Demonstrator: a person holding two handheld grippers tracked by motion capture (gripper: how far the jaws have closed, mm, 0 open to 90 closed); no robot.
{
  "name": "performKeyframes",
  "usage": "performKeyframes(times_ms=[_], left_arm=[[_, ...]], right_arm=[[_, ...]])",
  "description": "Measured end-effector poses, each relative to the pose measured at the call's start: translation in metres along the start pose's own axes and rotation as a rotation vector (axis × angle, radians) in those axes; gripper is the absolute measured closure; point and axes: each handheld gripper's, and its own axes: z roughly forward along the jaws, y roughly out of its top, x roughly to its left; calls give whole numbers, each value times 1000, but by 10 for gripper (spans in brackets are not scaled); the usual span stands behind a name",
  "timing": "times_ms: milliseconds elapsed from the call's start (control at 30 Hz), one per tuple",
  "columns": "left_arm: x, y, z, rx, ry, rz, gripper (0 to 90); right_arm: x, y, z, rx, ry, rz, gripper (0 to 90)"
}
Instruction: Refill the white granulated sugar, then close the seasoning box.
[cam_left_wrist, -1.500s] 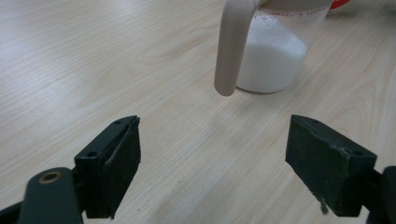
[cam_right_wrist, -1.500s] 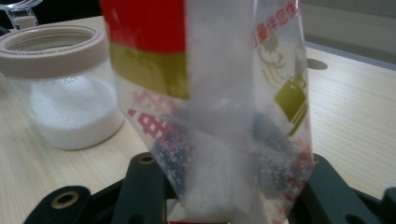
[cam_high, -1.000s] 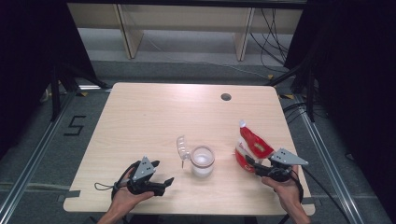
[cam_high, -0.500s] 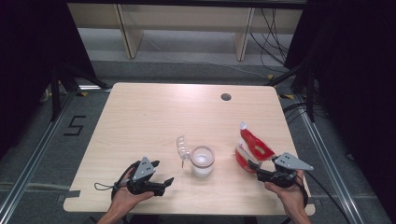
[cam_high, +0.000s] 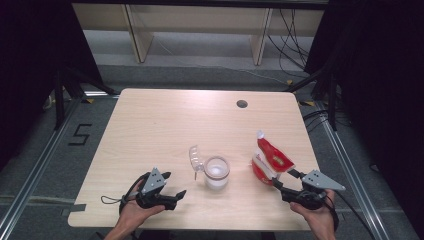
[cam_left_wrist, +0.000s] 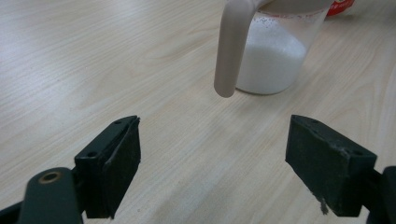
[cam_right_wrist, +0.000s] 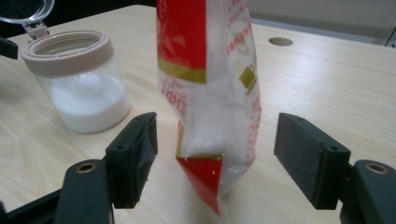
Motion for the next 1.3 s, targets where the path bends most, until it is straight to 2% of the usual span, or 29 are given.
performKeyframes(times_ms=[67, 133, 167, 233, 267, 300, 333, 367, 400, 433, 467, 500, 533, 567, 600, 633, 667, 700, 733, 800, 833, 867, 933, 967, 1033, 1067, 1200, 1233, 1300], left_arm=[[0, 1, -1, -7, -7, -6, 177], [0, 2, -1, -12, -6, -9, 177], [0, 4, -2, -23, -16, -13, 177], [1, 6, -4, -32, -14, -15, 177], [0, 7, -3, -39, -17, -28, 176], [1, 8, -4, -38, -23, -33, 175], [1, 8, -4, -34, -23, -31, 174], [2, 9, -4, -36, -28, -32, 174], [2, 9, -4, -36, -28, -32, 174], [1, 10, -4, -34, -28, -40, 174], [0, 11, -4, -41, -29, -40, 174], [0, 11, -5, -37, -30, -33, 173], [-1, 12, -5, -41, -38, -35, 173], [-2, 14, -5, -39, -43, -39, 173], [-4, 14, -4, -40, -45, -51, 173], [-4, 14, -4, -40, -45, -51, 172], [-4, 15, -5, -34, -44, -30, 172], [-4, 15, -5, -37, -49, -36, 172], [-5, 16, -5, -30, -48, -32, 172], [-6, 17, -5, -27, -49, -32, 172], [-6, 18, -5, -29, -55, -43, 172], [-6, 19, -6, -24, -55, -36, 171], [-6, 20, -5, -30, -57, -39, 171], [-6, 23, -7, -18, -52, -31, 170], [-7, 25, -8, -24, -49, -56, 170], [-6, 26, -8, -29, -57, -49, 169], [-5, 31, -10, -36, -61, -58, 168], [-5, 35, -11, -46, -53, -55, 168], [-5, 38, -12, -48, -54, -58, 168]], right_arm=[[3, -1, -3, 12, -2, 19, 291], [3, -1, -3, 13, 0, 19, 284], [2, -2, -3, -2, 12, -12, 280], [7, -3, -8, 29, 6, 3, 277], [7, -4, -7, 21, 8, -4, 272], [7, -5, -8, 27, 14, -17, 265], [9, -6, -9, 31, 8, -3, 261], [8, -6, -9, 33, 2, -25, 259], [10, -7, -10, 44, 8, -5, 254], [10, -7, -10, 44, 8, -5, 254], [9, -7, -11, 45, 10, -21, 254], [9, -8, -10, 32, 12, -18, 253], [12, -9, -12, 52, 13, 16, 252], [11, -10, -12, 51, 14, -14, 248], [12, -10, -12, 57, 19, -6, 244], [12, -10, -12, 57, 19, -6, 244], [14, -11, -13, 71, 28, 12, 240], [14, -11, -13, 71, 28, 12, 240], [12, -11, -13, 70, 32, -16, 239], [14, -13, -12, 69, 32, -5, 232], [15, -13, -13, 81, 34, -8, 224], [15, -14, -13, 87, 33, -7, 222], [15, -14, -12, 77, 36, -22, 221], [17, -15, -13, 89, 33, -3, 221], [17, -15, -14, 95, 30, 0, 220], [17, -15, -13, 93, 29, -12, 219], [19, -16, -14, 108, 26, 6, 220], [16, -16, -12, 95, 28, -34, 220], [17, -17, -13, 103, 22, -14, 218]])
